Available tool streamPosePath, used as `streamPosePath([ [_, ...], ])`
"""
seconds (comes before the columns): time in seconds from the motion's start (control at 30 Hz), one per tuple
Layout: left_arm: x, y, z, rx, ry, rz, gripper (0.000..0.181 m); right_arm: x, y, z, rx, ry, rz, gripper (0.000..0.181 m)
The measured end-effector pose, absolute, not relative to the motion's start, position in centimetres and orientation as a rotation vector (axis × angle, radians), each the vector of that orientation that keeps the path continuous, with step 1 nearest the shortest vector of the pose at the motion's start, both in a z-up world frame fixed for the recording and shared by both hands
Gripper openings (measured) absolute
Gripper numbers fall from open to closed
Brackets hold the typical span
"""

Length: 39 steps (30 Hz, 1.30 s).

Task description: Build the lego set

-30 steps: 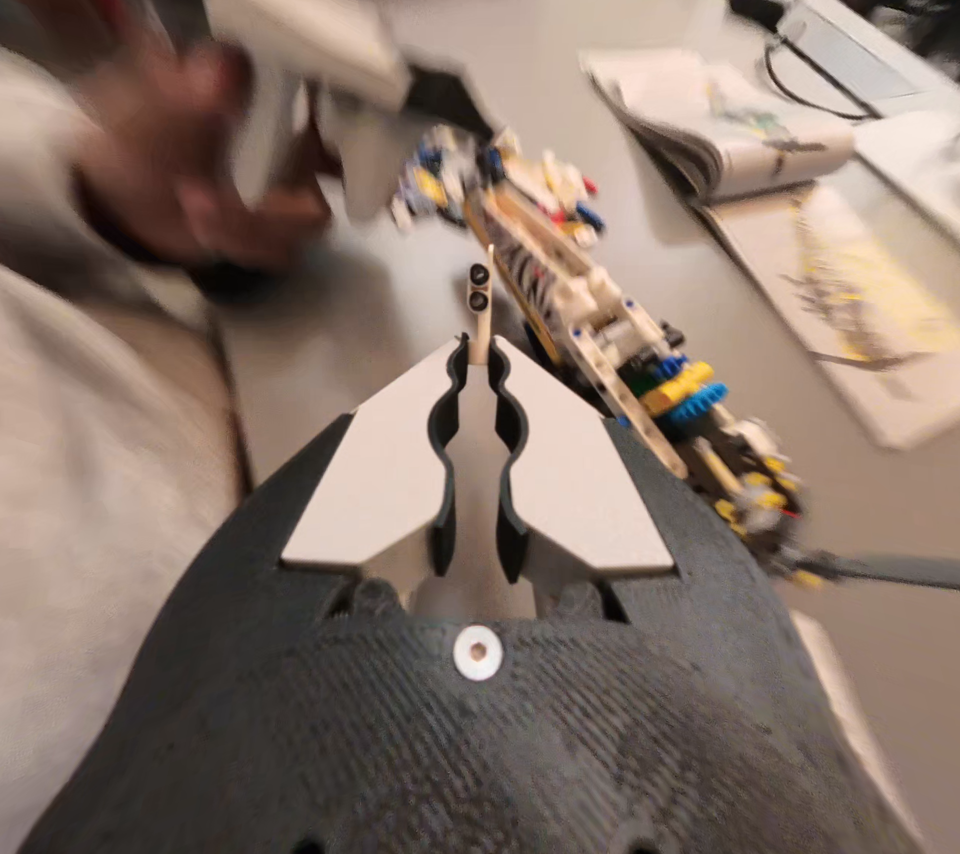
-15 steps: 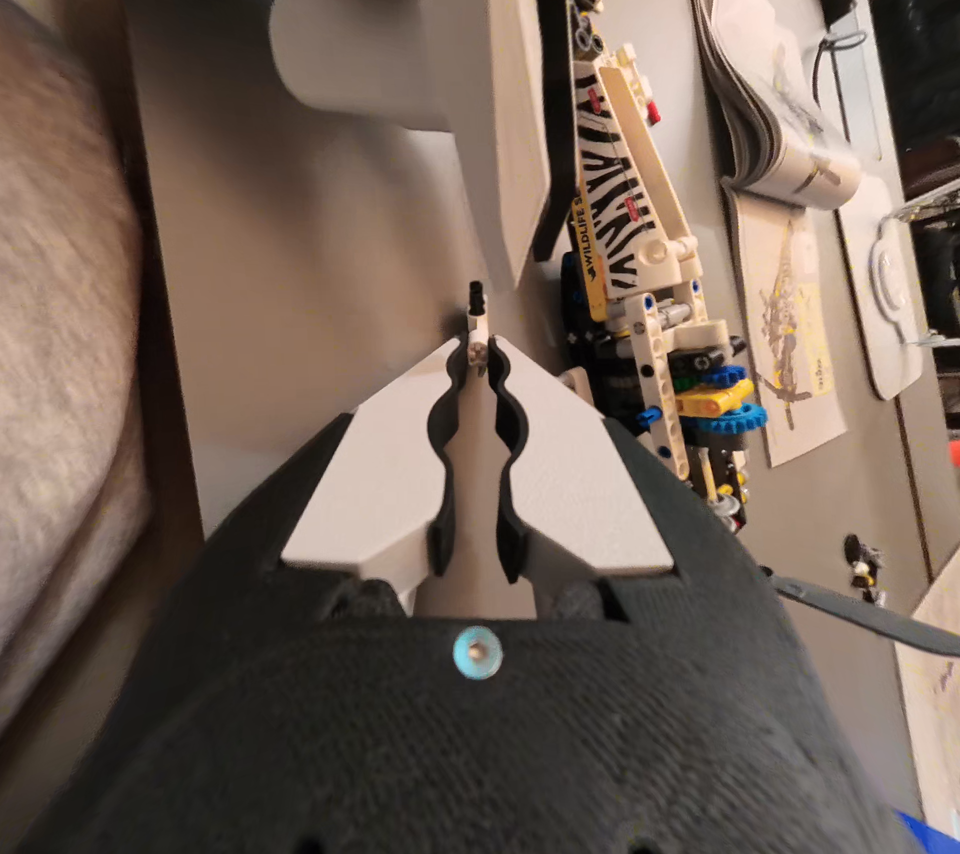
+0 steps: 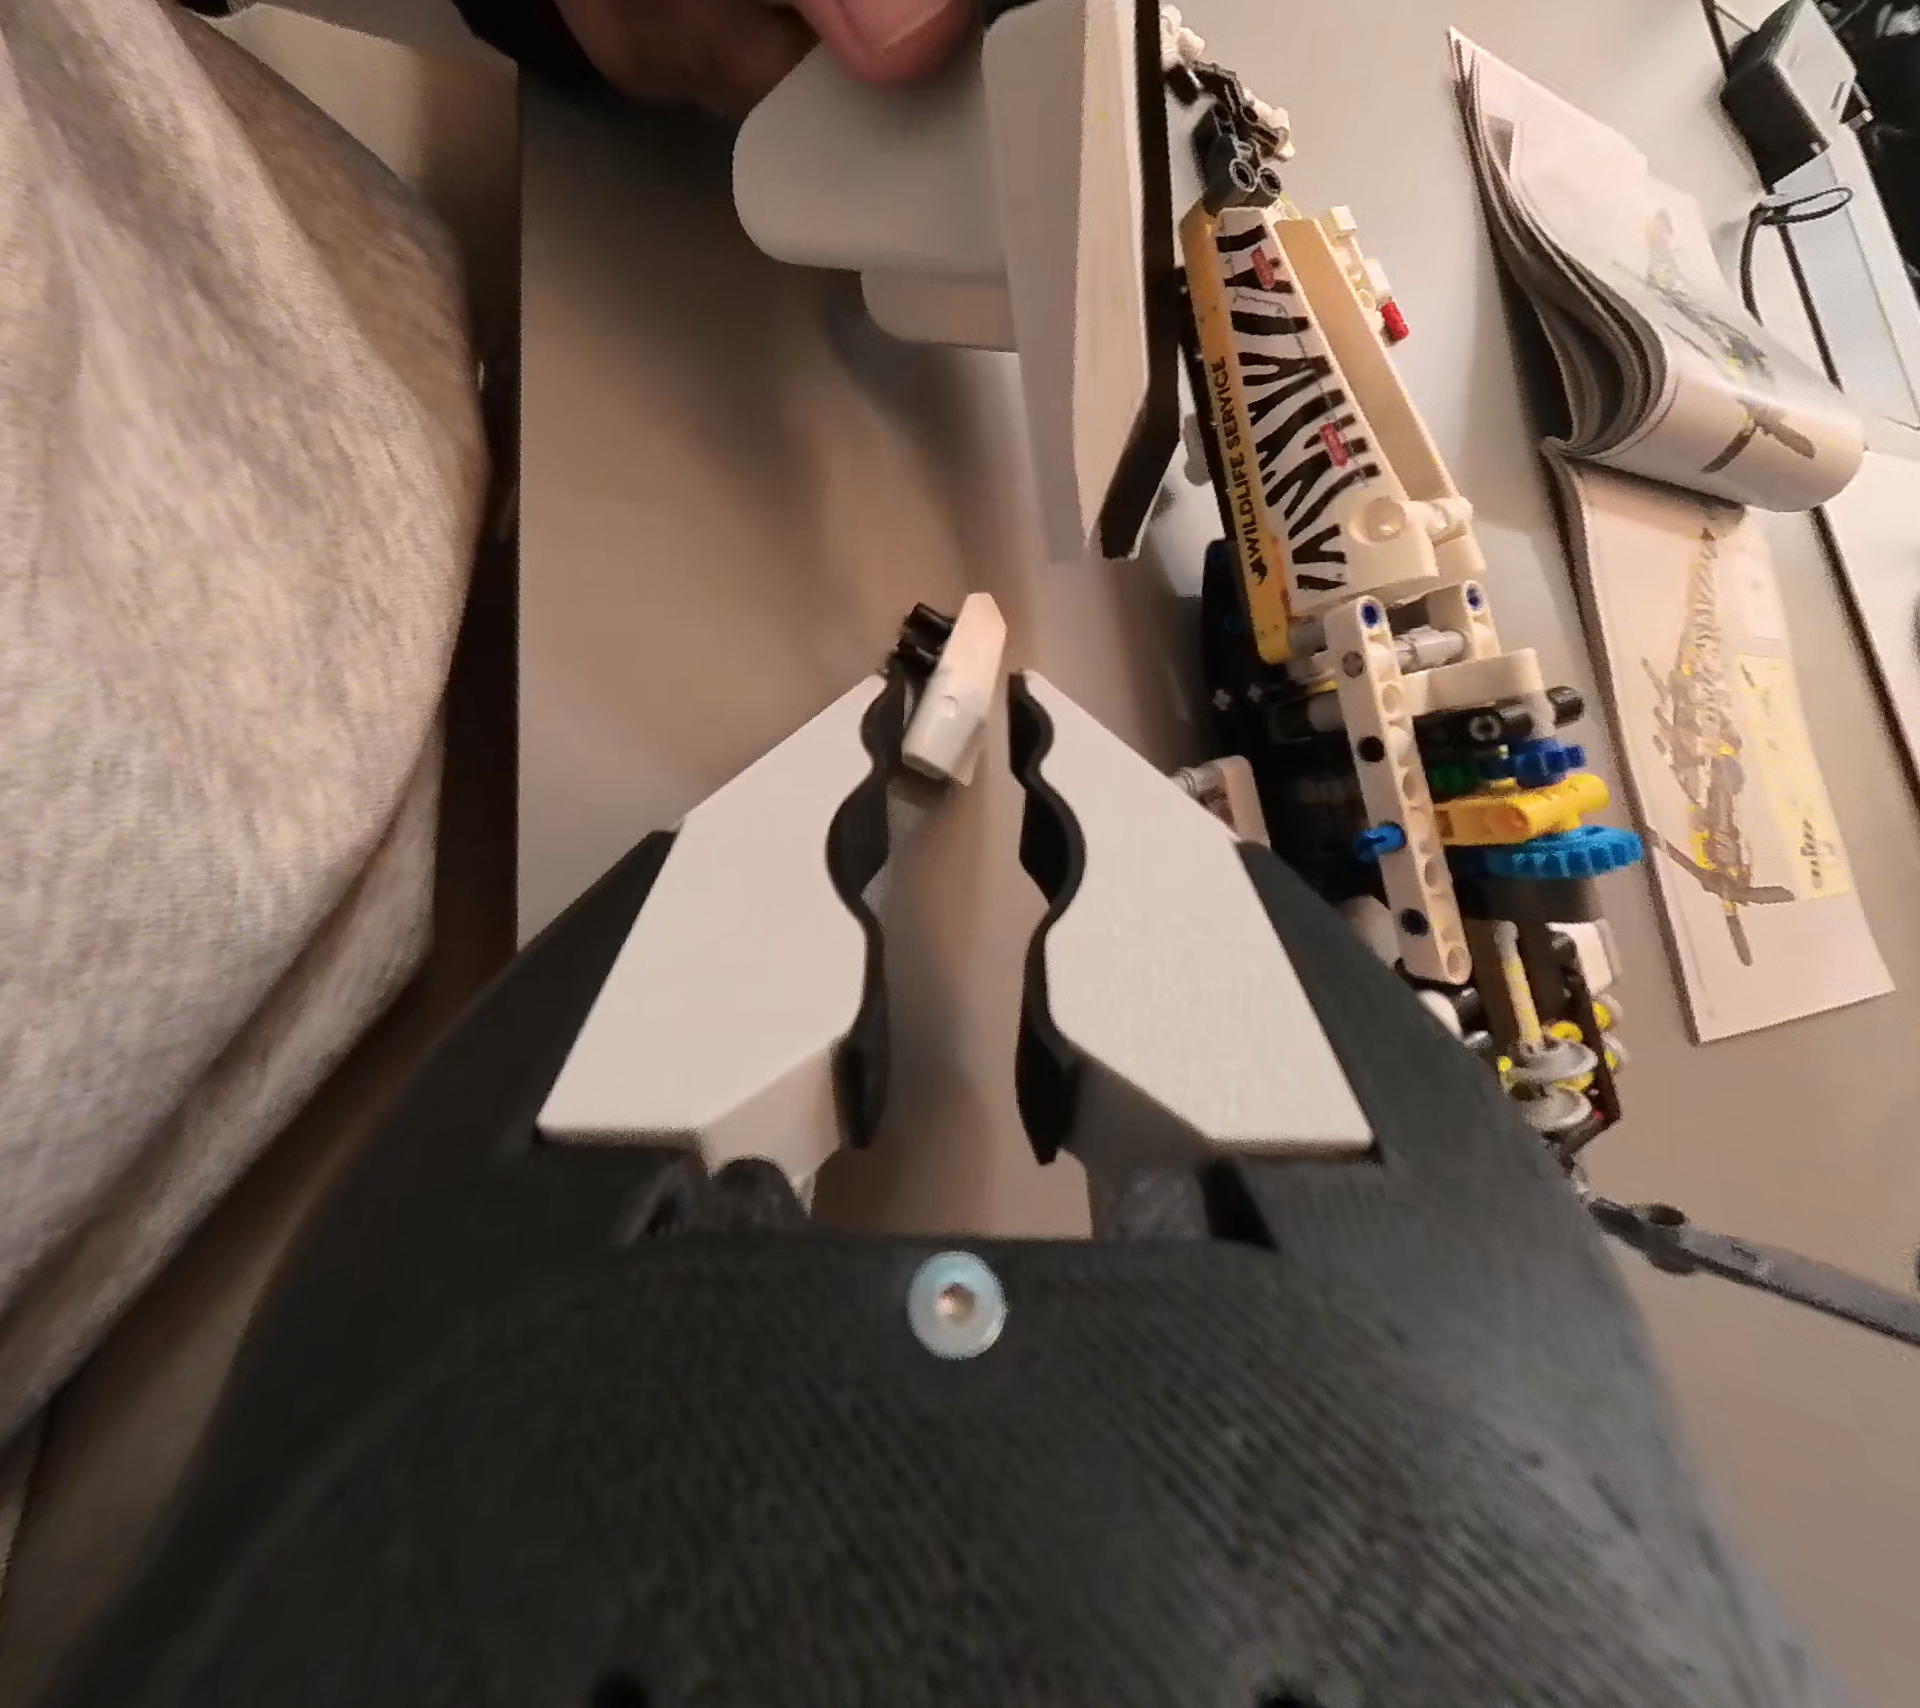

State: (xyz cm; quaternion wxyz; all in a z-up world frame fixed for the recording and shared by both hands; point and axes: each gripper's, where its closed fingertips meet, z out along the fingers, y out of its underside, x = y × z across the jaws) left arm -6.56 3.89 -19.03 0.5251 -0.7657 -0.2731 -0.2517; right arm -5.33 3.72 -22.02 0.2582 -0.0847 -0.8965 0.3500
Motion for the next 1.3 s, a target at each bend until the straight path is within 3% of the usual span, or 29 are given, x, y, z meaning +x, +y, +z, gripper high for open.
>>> streamPosePath([
  [0.3,-6.2,4.1,-19.4,-1.875,-0.632,-0.575,0.027,-5.1,3.8,-19.9,-0.323,-2.388,1.238,0.03],
  [0.47,-5.8,4.2,-19.5,-1.902,-0.608,-0.57,0.029,-5.7,4.8,-16.7,-0.38,-2.218,1.475,0.028],
  [0.7,-4.7,4.6,-20.9,-2.035,-0.557,-0.512,0.043,-6.6,6.6,-14.0,-0.506,-2.049,1.692,0.031],
  [1.3,-3.2,4.2,-20.8,-2.043,-0.496,-0.621,0.035,-7.3,9.7,-10.8,-0.506,-1.723,1.699,0.019],
])
